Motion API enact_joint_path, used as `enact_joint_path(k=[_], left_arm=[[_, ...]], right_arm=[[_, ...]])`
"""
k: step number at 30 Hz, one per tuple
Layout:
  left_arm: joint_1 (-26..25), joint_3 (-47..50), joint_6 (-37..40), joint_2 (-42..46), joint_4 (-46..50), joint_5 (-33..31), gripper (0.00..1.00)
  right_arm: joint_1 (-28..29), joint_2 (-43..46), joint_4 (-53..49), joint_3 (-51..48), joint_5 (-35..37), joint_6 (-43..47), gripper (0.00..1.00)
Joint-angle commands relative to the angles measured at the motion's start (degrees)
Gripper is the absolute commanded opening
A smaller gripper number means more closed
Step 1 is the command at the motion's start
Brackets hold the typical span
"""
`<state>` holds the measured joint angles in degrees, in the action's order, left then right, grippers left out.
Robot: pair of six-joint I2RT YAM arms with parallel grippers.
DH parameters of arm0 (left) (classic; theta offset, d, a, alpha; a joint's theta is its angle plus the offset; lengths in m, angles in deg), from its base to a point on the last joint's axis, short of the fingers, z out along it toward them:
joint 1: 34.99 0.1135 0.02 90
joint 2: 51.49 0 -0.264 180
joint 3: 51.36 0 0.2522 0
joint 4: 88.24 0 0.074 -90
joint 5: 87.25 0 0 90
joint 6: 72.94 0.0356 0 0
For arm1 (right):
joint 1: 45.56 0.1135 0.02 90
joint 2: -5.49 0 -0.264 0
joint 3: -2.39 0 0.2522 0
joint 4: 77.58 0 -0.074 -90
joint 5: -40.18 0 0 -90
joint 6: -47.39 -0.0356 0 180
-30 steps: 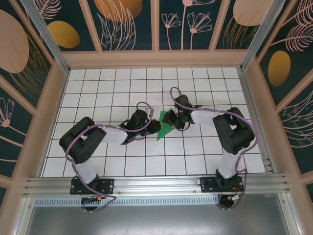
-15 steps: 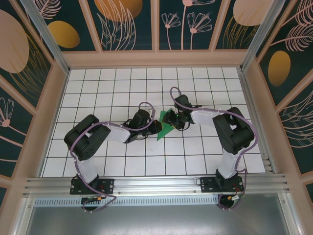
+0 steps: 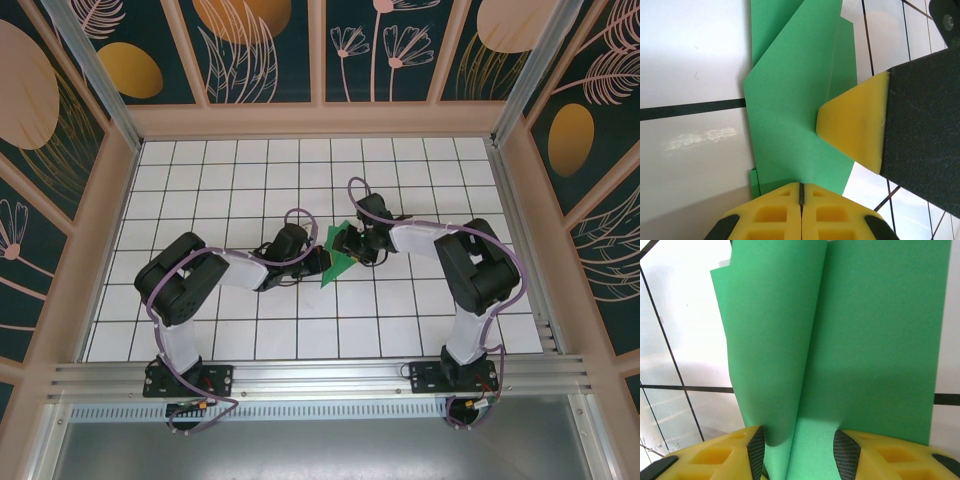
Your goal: Fold a paper plane with a square sheet of paper (pick it up from the middle)
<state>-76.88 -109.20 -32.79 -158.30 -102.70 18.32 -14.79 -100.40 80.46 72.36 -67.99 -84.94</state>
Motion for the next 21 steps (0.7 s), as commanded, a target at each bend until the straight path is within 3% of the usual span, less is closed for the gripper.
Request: enact_joint_path(k=[1,21], left_arm=[[0.33,-1.11,-0.41,-1.45,2.02,-0.98,0.08],[0.51,-1.09,-0.27,-1.41,4.16,-3.64,0.07]], right_arm=[[0.26,-13.67,-8.45,-5.52,12.45,0.68,0.49],[1.76,-16.02,-10.49,-4.98,16.06,0.12,0.46]])
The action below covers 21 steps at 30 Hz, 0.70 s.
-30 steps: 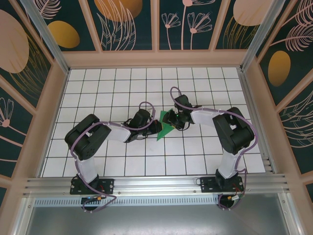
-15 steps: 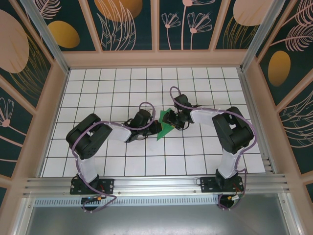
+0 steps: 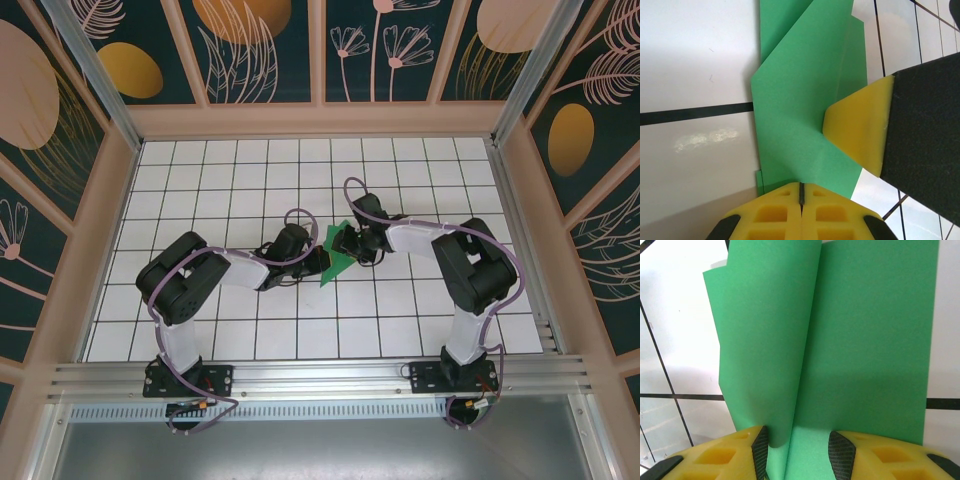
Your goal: Fold a paper plane with a square sheet of paper (pick it up from the middle)
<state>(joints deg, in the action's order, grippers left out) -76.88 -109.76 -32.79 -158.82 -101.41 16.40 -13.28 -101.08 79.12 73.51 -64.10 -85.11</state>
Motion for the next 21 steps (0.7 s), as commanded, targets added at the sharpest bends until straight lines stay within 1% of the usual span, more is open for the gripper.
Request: enact_joint_path(k=[1,10,14,17,21], left_arm=[[0.49,-0.55,-0.26,-0.84,3.06,-1.93,0.07],[0.66,-0.69,-0.34,-1.22,3.82,-2.15,0.06],[0.67,-0.71,0.1,-1.57,5.05,-1.56,0.04],[0.59,-0.88,1.57,-1.93,6.52,-0.81,0.01],[0.6,-1.17,4.31,-2.31,9.4,-0.09,0.0]], right_arm=[[0.29,-15.47,-9.18,-6.18,12.17,0.27,0.46],[0.47,-16.04,-9.16,-6.39,12.45,0.04,0.43],[0.51,-14.97,-9.22,-5.8,11.0,0.39,0.41],[0.42,-10.99,-9.14,-4.19,8.6,1.36,0.4],[-0.39,-2.21,-7.72,-1.04,4.54,3.53,0.4]])
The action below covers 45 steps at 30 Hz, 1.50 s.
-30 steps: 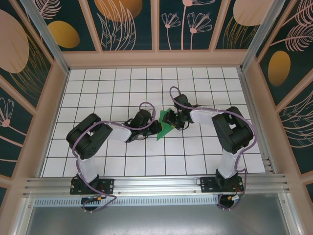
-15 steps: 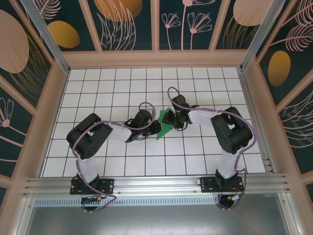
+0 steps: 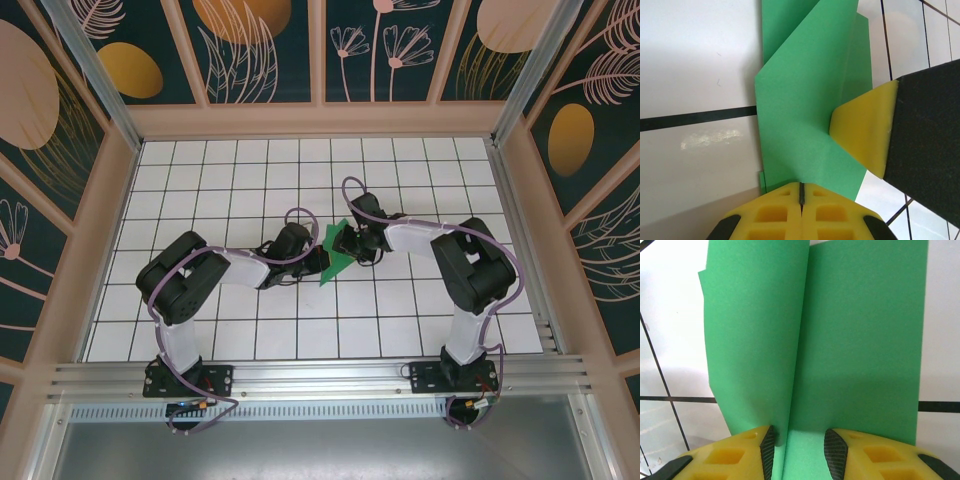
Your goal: Fold a paper plane with a square sheet of paper (pick it up from the middle)
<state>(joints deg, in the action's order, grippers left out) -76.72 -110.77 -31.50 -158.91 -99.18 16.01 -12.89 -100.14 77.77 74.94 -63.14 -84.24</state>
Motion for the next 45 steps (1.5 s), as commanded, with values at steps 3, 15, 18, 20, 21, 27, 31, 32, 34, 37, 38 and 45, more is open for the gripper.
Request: enact_joint_path(k=[3,15,18,20,21,27,31,32,34,37,38,45], left_arm=[[0.44,-0.23,4.65,-2.36,8.56,0.5,0.0],[0.48,-1.02,6.5,-2.94,10.31,1.07,0.0],[0.51,-1.16,6.47,-3.06,10.69,1.07,0.0],[0.45,-1.2,6.47,-2.97,10.69,1.07,0.0],[0.43,-1.11,6.29,-2.89,10.72,1.0,0.0],[0.5,-1.02,6.2,-2.75,10.55,1.07,0.0],[0.48,-1.02,6.29,-2.71,10.57,1.2,0.0],[0.45,-0.94,6.36,-2.72,10.56,1.25,0.0],[0.45,-0.87,6.35,-2.71,10.54,1.3,0.0],[0.51,-0.91,6.31,-2.75,10.52,1.33,0.0],[0.49,-0.77,6.32,-2.71,10.41,1.41,0.0],[0.51,-0.7,6.31,-2.54,10.53,1.42,0.0]], right_arm=[[-1.02,2.95,-3.99,-1.25,0.31,4.71,0.39],[-2.11,2.47,4.26,-1.98,-13.37,10.82,0.1],[-1.64,2.15,4.6,-1.33,-13.75,11.32,0.09],[-1.64,2.19,4.53,-1.12,-13.17,11.3,0.09],[-1.64,2.08,4.33,-1.0,-12.48,11.35,0.09],[-1.64,0.38,4.35,-0.45,-11.9,11.82,0.1],[-1.64,-1.7,4.76,0.8,-12.66,12.44,0.1],[-1.64,-1.87,5.22,0.81,-13.07,12.53,0.1],[-1.64,-2.09,5.74,0.92,-13.51,12.62,0.1],[-1.64,-1.35,6.5,0.59,-13.51,12.36,0.1],[-1.64,-0.82,6.96,0.36,-13.41,12.3,0.1],[-1.73,-0.11,8.06,-0.4,-14.07,11.79,0.1]])
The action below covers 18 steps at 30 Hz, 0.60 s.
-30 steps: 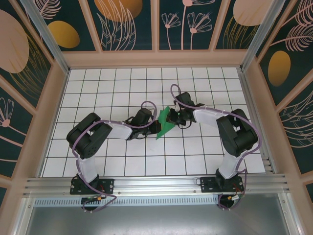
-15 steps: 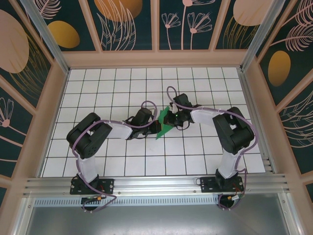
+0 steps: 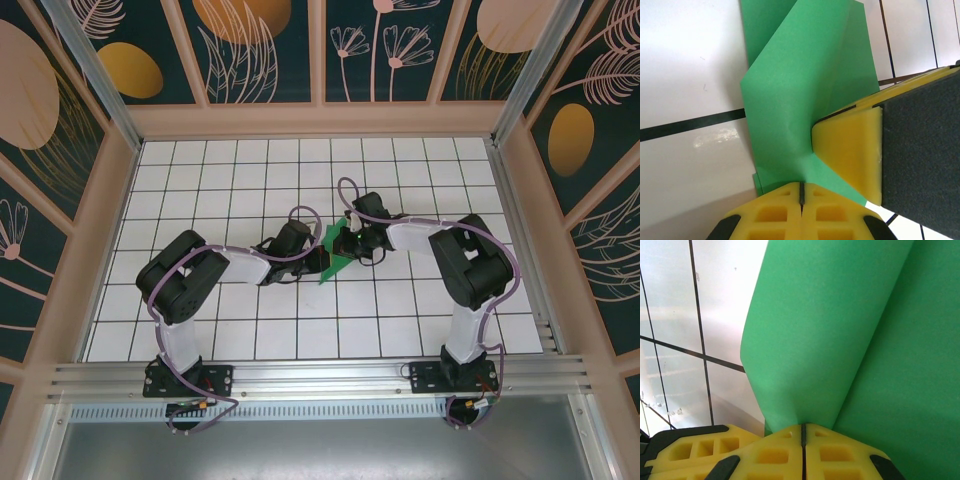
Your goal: Fold a paper plane with a square sheet of paper (pick it up from the middle)
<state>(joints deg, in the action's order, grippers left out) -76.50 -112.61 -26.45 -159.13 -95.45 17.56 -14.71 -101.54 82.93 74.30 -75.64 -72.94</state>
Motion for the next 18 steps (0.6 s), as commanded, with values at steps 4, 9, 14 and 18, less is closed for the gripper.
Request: enact_joint_path(k=[4,9,14,18], left_arm=[[0.28,1.19,1.08,-2.29,6.6,-0.13,0.0],[0.24,1.42,0.79,-2.31,6.08,-0.13,0.0],[0.24,2.1,0.39,-2.01,5.17,0.04,0.0],[0.27,2.39,0.19,-2.15,4.62,0.48,0.0]], right_arm=[[0.17,5.01,6.04,-2.88,-1.12,-0.86,0.1],[0.17,5.8,6.51,-3.65,-0.82,-1.53,0.1],[0.17,2.53,6.01,-1.87,-1.55,-1.65,0.1],[0.17,-0.05,5.31,-0.12,-1.98,-1.82,0.1]])
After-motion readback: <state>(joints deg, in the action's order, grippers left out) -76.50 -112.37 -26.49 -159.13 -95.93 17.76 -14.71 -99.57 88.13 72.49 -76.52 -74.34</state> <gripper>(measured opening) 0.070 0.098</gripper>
